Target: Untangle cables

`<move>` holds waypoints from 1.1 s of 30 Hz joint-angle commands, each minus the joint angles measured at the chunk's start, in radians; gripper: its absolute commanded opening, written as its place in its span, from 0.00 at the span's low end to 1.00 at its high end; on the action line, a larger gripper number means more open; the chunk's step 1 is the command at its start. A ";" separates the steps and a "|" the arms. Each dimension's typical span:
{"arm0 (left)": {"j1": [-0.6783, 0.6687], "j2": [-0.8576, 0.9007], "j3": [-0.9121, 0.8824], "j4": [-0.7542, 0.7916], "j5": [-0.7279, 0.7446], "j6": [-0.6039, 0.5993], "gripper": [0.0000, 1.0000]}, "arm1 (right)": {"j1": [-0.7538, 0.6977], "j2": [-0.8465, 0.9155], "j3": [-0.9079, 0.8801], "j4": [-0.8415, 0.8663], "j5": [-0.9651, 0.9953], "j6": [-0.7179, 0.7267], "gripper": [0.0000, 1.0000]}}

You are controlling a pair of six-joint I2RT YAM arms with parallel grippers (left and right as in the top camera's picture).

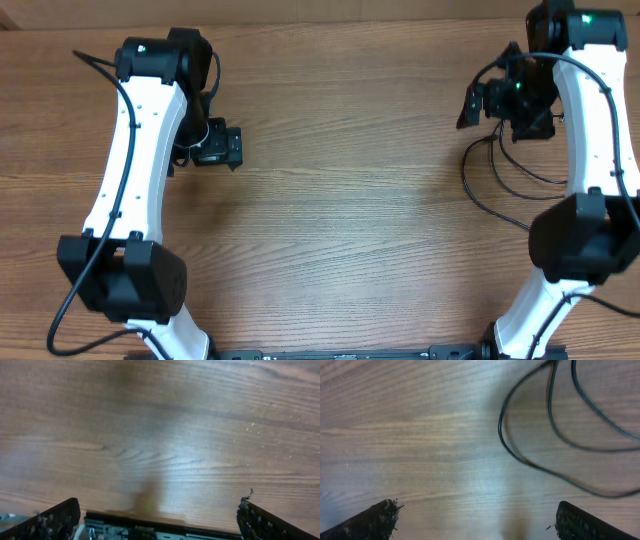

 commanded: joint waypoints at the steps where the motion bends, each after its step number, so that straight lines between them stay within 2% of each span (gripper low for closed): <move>1: -0.001 -0.110 -0.078 -0.006 -0.038 -0.040 1.00 | 0.001 -0.126 -0.077 0.005 0.014 0.006 1.00; 4: -0.001 -0.195 -0.145 0.013 -0.088 -0.081 1.00 | 0.012 -0.192 -0.130 0.056 0.015 -0.012 1.00; 10: -0.001 -0.445 -0.306 0.179 -0.111 -0.077 1.00 | 0.044 -0.389 -0.267 0.244 0.042 -0.034 1.00; 19: -0.001 -0.887 -0.605 0.479 -0.146 -0.029 1.00 | 0.050 -0.826 -0.676 0.547 0.085 -0.031 1.00; 22: -0.001 -1.059 -0.723 0.566 -0.180 -0.060 1.00 | 0.050 -1.009 -0.828 0.658 0.085 -0.031 1.00; 27: -0.001 -1.184 -0.784 0.565 -0.188 -0.081 1.00 | 0.050 -1.173 -0.906 0.669 0.095 -0.031 1.00; 33: -0.001 -1.194 -0.784 0.490 -0.185 -0.081 1.00 | 0.050 -1.208 -0.906 0.615 0.095 -0.031 1.00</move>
